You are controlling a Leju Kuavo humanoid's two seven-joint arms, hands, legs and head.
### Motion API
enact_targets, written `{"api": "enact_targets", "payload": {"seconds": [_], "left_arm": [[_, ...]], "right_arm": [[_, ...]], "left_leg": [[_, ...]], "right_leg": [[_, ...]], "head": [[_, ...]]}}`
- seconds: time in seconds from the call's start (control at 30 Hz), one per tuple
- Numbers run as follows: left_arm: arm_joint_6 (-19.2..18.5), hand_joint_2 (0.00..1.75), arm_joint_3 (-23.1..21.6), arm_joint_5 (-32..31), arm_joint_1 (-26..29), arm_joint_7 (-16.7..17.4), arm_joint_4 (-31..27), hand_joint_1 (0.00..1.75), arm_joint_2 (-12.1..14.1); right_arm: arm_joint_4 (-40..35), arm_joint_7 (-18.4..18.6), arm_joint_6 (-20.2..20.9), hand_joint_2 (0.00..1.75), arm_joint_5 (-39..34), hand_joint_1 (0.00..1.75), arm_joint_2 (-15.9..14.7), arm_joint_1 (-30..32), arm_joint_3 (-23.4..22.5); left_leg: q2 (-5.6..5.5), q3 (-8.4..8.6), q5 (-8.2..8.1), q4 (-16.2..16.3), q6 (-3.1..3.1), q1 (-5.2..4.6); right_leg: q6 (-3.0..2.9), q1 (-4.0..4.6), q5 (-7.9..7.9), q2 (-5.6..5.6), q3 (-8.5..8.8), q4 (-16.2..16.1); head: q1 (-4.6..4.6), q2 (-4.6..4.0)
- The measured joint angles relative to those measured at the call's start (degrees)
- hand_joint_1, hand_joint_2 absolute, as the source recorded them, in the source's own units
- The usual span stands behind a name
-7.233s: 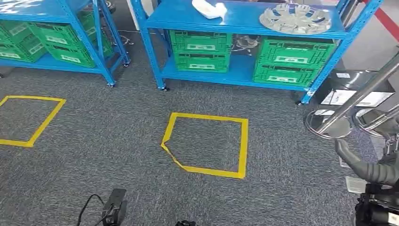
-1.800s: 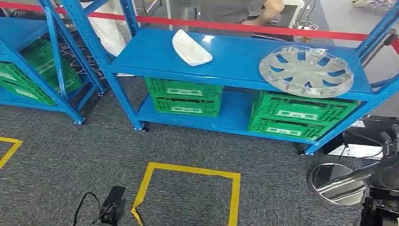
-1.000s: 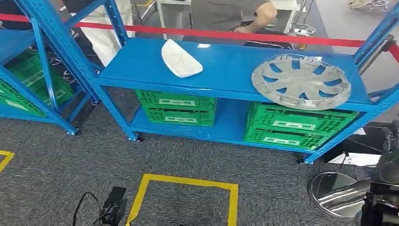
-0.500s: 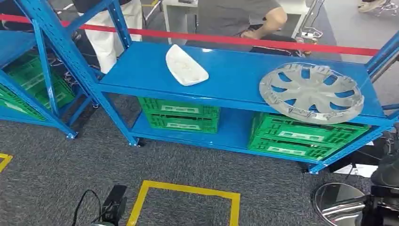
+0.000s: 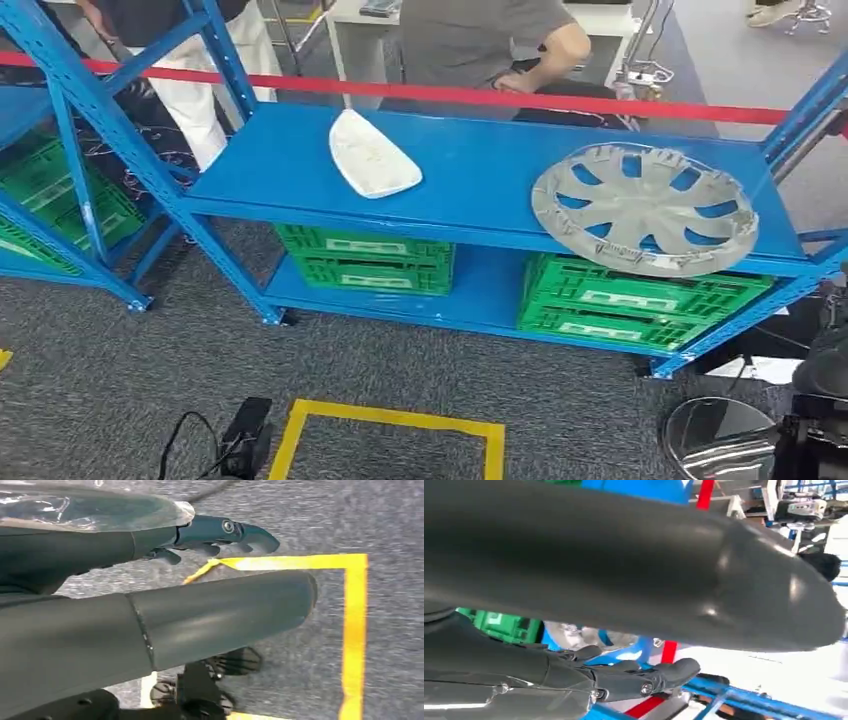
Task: Take the parts from the cabinet and place them on the table.
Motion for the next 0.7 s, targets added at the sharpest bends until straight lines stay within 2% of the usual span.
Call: {"api": "enact_targets", "payload": {"seconds": [0.07, 0.1, 0.13, 0.17, 0.23, 0.27, 0.3, 0.33, 0.37, 0.43, 0.47, 0.53, 0.57, 0.6, 0.7], "left_arm": [[0.0, 0.0, 0.0, 0.0, 0.1, 0.0, 0.0, 0.0, 0.0], [0.0, 0.0, 0.0, 0.0, 0.0, 0.0, 0.0, 0.0, -0.1], [0.0, 0.0, 0.0, 0.0, -0.1, 0.0, 0.0, 0.0, -0.2], [0.0, 0.0, 0.0, 0.0, 0.0, -0.1, 0.0, 0.0, -0.2], [0.0, 0.0, 0.0, 0.0, 0.0, -0.1, 0.0, 0.0, -0.1], [0.0, 0.0, 0.0, 0.0, 0.0, -0.1, 0.0, 0.0, -0.1], [0.0, 0.0, 0.0, 0.0, 0.0, -0.1, 0.0, 0.0, -0.1], [0.0, 0.0, 0.0, 0.0, 0.1, -0.1, 0.0, 0.0, -0.1], [0.1, 0.0, 0.0, 0.0, 0.2, -0.2, 0.0, 0.0, -0.1], [0.2, 0.0, 0.0, 0.1, 0.2, -0.1, 0.0, 0.0, -0.2], [0.2, 0.0, 0.0, 0.1, 0.2, -0.1, 0.0, 0.0, -0.2], [0.2, 0.0, 0.0, 0.1, -0.1, -0.1, 0.0, 0.0, -0.3], [0.2, 0.0, 0.0, 0.0, -0.1, -0.1, 0.0, 0.0, -0.2], [0.2, 0.0, 0.0, 0.0, 0.0, -0.1, 0.0, 0.0, -0.1], [0.2, 0.0, 0.0, 0.0, -0.1, 0.0, 0.0, 0.0, -0.3]], "right_arm": [[0.0, 0.0, 0.0, 0.0, 0.0, 0.0, 0.0, -0.1, 0.0], [0.0, 0.0, 0.0, 0.0, 0.0, 0.0, 0.0, -0.2, 0.1], [0.0, 0.0, 0.0, 0.0, 0.0, 0.0, -0.2, -0.1, 0.0], [0.0, 0.0, 0.0, 0.0, 0.0, 0.0, -0.2, -0.3, 0.0], [0.0, 0.0, 0.0, 0.0, 0.0, 0.0, -0.2, -0.5, 0.0], [0.1, 0.0, 0.1, 0.0, 0.0, 0.0, -0.2, -0.3, 0.0], [0.2, 0.0, 0.1, 0.0, 0.0, 0.0, -0.2, -0.2, 0.0], [0.2, 0.0, 0.1, 0.0, 0.0, 0.0, -0.2, -0.2, 0.0], [0.3, 0.0, 0.2, 0.0, 0.0, 0.0, -0.2, -0.2, 0.0], [0.3, 0.0, 0.2, 0.0, 0.0, 0.0, -0.2, -0.3, 0.0], [0.3, 0.0, 0.3, 0.0, 0.0, 0.0, -0.3, -0.3, 0.0], [0.3, 0.2, 0.3, 0.0, 0.0, 0.0, -0.3, -0.3, 0.1], [0.3, 0.3, 0.3, 0.0, 0.0, 0.0, -0.3, -0.3, 0.0], [0.3, 0.5, 0.3, 0.0, 0.0, 0.0, -0.4, -0.3, 0.1], [0.3, 1.2, 0.2, 0.0, 0.0, 0.0, -0.5, -0.3, 0.1]], "left_leg": [[-0.03, 0.12, -0.63, 0.1, 0.68, -0.41], [-0.07, 0.33, -0.74, 0.0, 1.05, -0.3], [-0.06, 0.7, -0.81, -0.3, 1.29, -0.02], [-0.04, 1.04, -1.12, -0.3, 1.72, 0.04], [-0.02, 1.64, -1.63, -0.3, 2.07, -0.01], [-0.02, 1.96, -1.91, -0.3, 2.07, -0.1], [-0.05, 2.32, -2.22, -0.3, 2.09, -0.13], [-0.1, 2.87, -2.58, -0.3, 2.05, -0.13], [-0.2, 3.54, -3.0, -0.3, 1.92, -0.14], [-0.34, 5.08, -3.97, -0.3, 1.64, -0.15], [-0.36, 5.29, -4.32, -0.5, 1.42, -0.18], [-0.49, 5.29, -4.51, -0.5, 0.89, -0.36], [-0.46, 5.28, -4.77, -0.2, 0.94, -0.59], [-0.37, 5.23, -4.44, -0.1, 1.82, -0.69], [-0.24, 5.52, -4.49, -0.9, 1.87, -0.66]], "right_leg": [[0.47, -0.07, -0.44, -0.02, 0.14, -0.3], [0.8, -0.14, -0.79, -0.03, 0.29, -0.3], [1.11, -0.34, -1.24, -0.11, 0.45, 0.3], [1.42, -0.29, -2.56, -0.27, -0.69, 3.1], [1.91, -0.52, -6.58, -0.31, -6.41, 13.3], [2.05, -0.62, -7.85, -0.32, -9.37, 18.0], [2.06, -0.68, -7.81, -0.33, -11.17, 20.2], [1.98, -0.69, -6.05, -0.33, -11.74, 19.6], [1.76, -0.68, -3.04, -0.33, -10.86, 16.2], [0.99, -0.6, 4.39, -0.32, -6.75, 4.6], [0.69, -0.41, 5.16, -0.24, -5.56, 1.8], [0.57, 0.0, 4.76, -0.23, -5.03, 1.3], [0.7, -0.28, 5.0, -0.15, -5.0, 1.0], [1.56, -0.41, 4.98, -0.05, -5.05, 1.0], [1.22, -0.29, 4.83, 0.01, -5.12, 0.9]], "head": [[0.15, 0.0], [0.11, 0.0], [0.11, 0.0], [0.41, 0.0], [0.55, 0.0], [0.52, 0.0], [0.52, 0.0], [0.52, 0.0], [0.55, 0.0], [0.55, 0.0], [0.59, 0.0], [0.63, 0.0], [0.65, 0.0], [0.52, 0.0], [0.44, 0.0]]}}
